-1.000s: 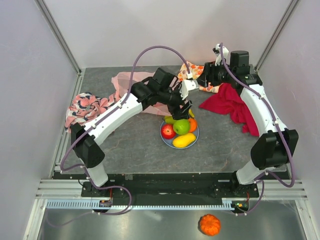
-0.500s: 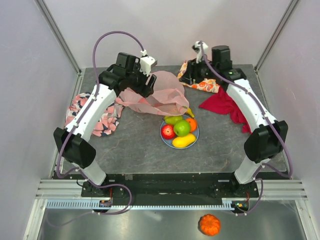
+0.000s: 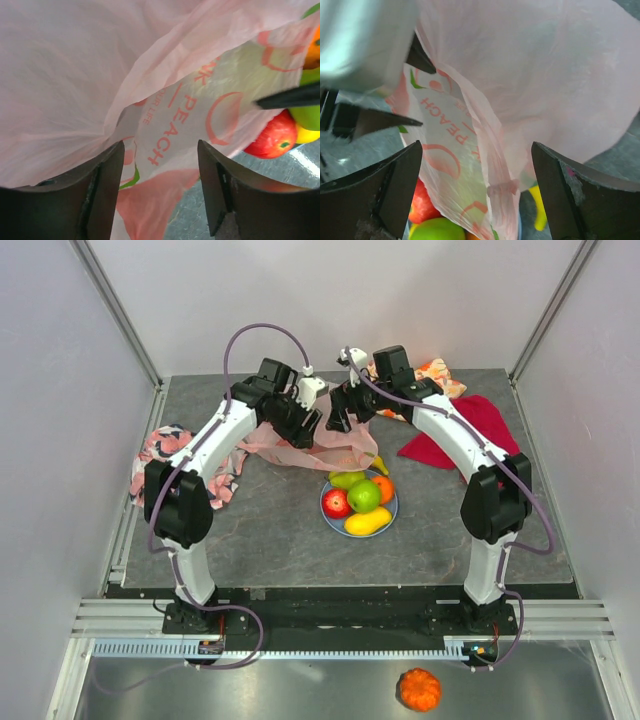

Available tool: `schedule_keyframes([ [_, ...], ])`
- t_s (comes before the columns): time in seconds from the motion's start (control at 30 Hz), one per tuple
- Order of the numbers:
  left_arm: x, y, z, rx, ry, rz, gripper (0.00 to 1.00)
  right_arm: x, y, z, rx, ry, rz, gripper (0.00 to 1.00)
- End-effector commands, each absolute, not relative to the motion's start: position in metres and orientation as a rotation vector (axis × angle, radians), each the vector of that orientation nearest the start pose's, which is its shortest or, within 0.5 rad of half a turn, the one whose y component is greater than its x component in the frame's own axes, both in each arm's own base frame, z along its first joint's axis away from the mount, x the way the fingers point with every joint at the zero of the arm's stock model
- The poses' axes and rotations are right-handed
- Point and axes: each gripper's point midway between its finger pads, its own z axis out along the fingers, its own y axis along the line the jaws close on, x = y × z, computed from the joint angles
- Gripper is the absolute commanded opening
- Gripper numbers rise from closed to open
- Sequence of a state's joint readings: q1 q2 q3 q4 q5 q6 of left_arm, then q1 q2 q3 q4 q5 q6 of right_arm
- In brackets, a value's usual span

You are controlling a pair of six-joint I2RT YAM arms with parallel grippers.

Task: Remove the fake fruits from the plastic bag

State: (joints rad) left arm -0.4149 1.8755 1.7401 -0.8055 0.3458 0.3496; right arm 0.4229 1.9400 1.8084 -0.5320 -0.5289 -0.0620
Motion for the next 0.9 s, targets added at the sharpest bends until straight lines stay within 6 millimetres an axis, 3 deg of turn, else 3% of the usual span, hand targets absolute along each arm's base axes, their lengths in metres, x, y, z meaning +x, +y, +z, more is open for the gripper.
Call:
schedule_keyframes([
  [0.0,0.421,-0.228,0.186,1.04,2.202,-0.49,0.69,0.436,0.272,0.221,-0.912,2.053,0.607,0.98],
  [0.17,0.416,-0.217,0.173,0.961,2.271,-0.52,0.7,0.433,0.263,0.169,-0.937,2.173,0.549,0.98],
  [0.27,0.402,-0.205,0.17,0.949,2.297,-0.499,0.7,0.449,0.255,0.162,-0.882,2.198,0.459,0.82],
  [0.37,0.377,-0.189,0.157,0.968,2.344,-0.457,0.68,0.465,0.248,0.185,-0.792,2.16,0.426,0.46],
  [0.4,0.37,-0.185,0.152,0.973,2.364,-0.446,0.68,0.467,0.245,0.196,-0.764,2.141,0.434,0.23],
  [0.47,0.347,-0.17,0.132,0.971,2.45,-0.418,0.65,0.464,0.245,0.208,-0.733,2.131,0.473,0.05],
  [0.5,0.338,-0.166,0.136,0.967,2.451,-0.416,0.63,0.458,0.244,0.215,-0.725,2.125,0.483,0.0],
  [0.53,0.322,-0.16,0.123,0.962,2.5,-0.422,0.6,0.45,0.247,0.217,-0.727,2.127,0.524,0.0],
  [0.63,0.296,-0.151,0.123,0.966,2.523,-0.437,0.56,0.422,0.25,0.216,-0.721,2.155,0.61,0.0],
  [0.7,0.295,-0.149,0.128,0.968,2.517,-0.431,0.56,0.408,0.251,0.209,-0.728,2.176,0.649,0.0],
  [0.87,0.357,-0.172,0.171,0.968,2.321,-0.398,0.7,0.392,0.259,0.195,-0.751,2.209,0.689,0.02],
])
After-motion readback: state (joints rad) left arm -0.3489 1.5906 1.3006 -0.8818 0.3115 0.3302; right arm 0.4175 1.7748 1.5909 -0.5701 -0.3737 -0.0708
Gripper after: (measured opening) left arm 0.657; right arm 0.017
